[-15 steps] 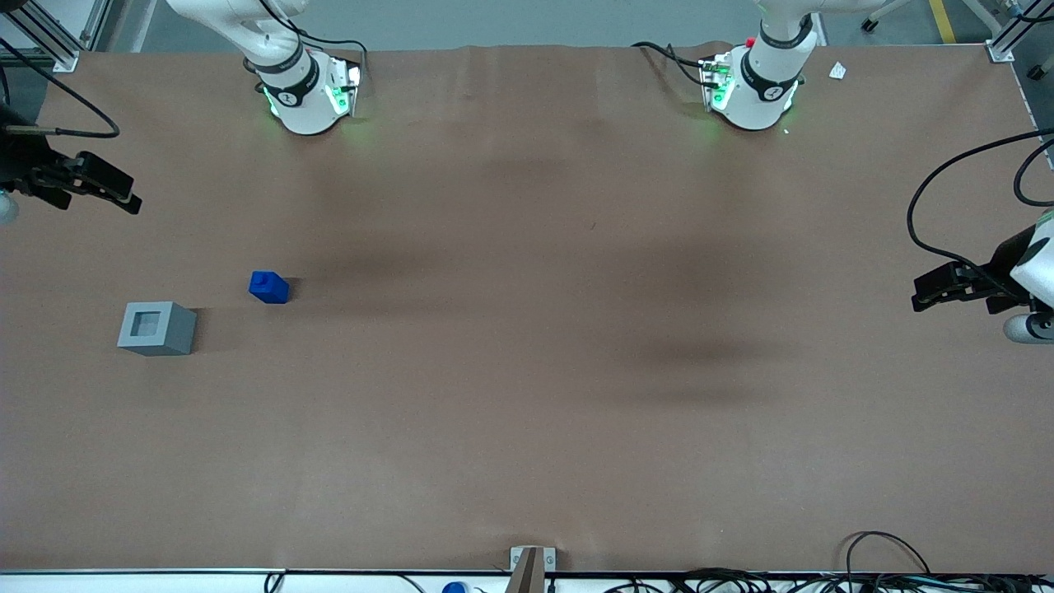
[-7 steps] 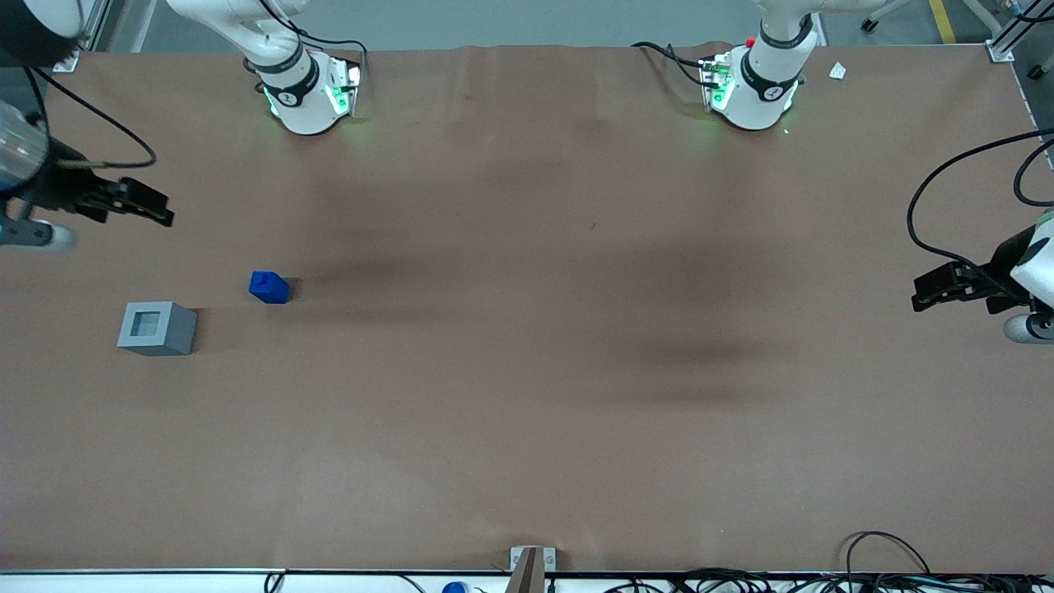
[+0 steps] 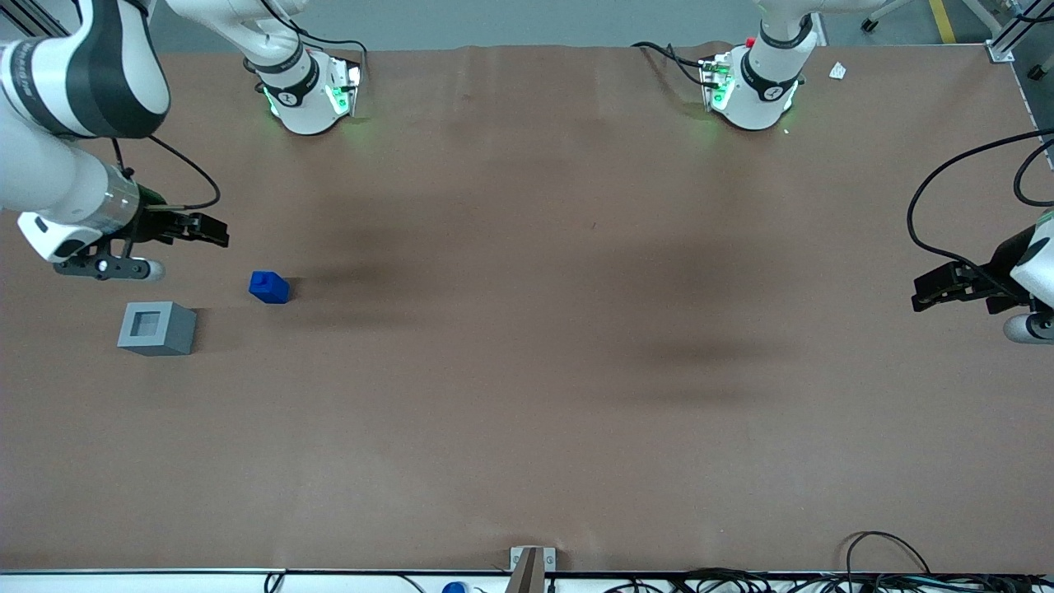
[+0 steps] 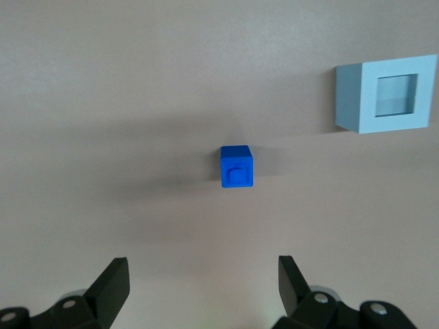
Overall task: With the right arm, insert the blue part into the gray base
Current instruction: 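Move the right gripper over the blue block and lower it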
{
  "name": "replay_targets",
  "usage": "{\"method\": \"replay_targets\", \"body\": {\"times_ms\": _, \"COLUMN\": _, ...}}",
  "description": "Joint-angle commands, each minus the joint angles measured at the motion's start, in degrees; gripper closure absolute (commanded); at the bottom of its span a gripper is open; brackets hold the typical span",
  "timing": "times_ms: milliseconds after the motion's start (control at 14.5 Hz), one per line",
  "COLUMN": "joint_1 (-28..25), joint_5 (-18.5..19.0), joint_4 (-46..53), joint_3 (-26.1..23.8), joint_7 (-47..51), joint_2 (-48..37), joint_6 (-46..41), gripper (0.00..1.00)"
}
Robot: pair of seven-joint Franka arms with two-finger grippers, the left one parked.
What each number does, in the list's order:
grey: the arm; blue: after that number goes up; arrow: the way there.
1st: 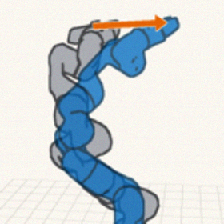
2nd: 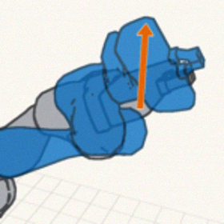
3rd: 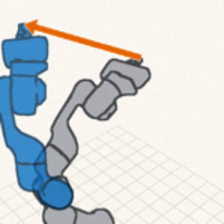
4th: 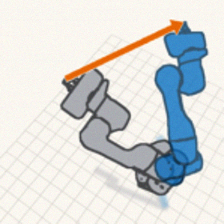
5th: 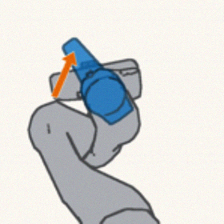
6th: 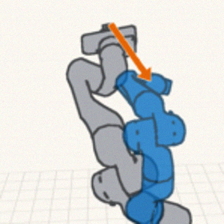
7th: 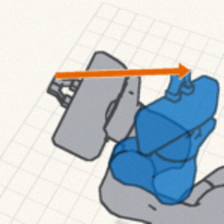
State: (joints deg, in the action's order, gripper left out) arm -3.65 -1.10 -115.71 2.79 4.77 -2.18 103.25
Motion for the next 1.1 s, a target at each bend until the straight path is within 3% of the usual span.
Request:
{"method": "replay_targets", "body": {"times_ms": 0, "joint_1": 0.1, "joint_5": -0.3, "joint_4": -7.8, "joint_3": 0.2, "joint_7": 0.2, "joint_2": -2.2, "joint_6": 6.7, "gripper": 0.02}}
{"method": "replay_targets", "body": {"times_ms": 275, "joint_1": 0.1, "joint_5": -0.1, "joint_4": -16.3, "joint_3": 0.2, "joint_7": 0.1, "joint_2": -2.0, "joint_6": 18.5, "gripper": 0.0}}
{"method": "replay_targets", "body": {"times_ms": 550, "joint_1": 0.8, "joint_5": 0.0, "joint_4": -19.5, "joint_3": 0.2, "joint_7": 0.0, "joint_2": -1.7, "joint_6": 22.2, "gripper": 0.0}}
{"method": "replay_targets", "body": {"times_ms": 825, "joint_1": 1.0, "joint_5": 0.0, "joint_4": -24.9, "joint_3": 0.2, "joint_7": -0.5, "joint_2": 0.6, "joint_6": 31.6, "gripper": 0.03}}
{"method": "replay_targets", "body": {"times_ms": 1031, "joint_1": 3.9, "joint_5": 0.0, "joint_4": -25.4, "joint_3": 0.2, "joint_7": -4.5, "joint_2": 4.5, "joint_6": 35.3, "gripper": 0.05}}
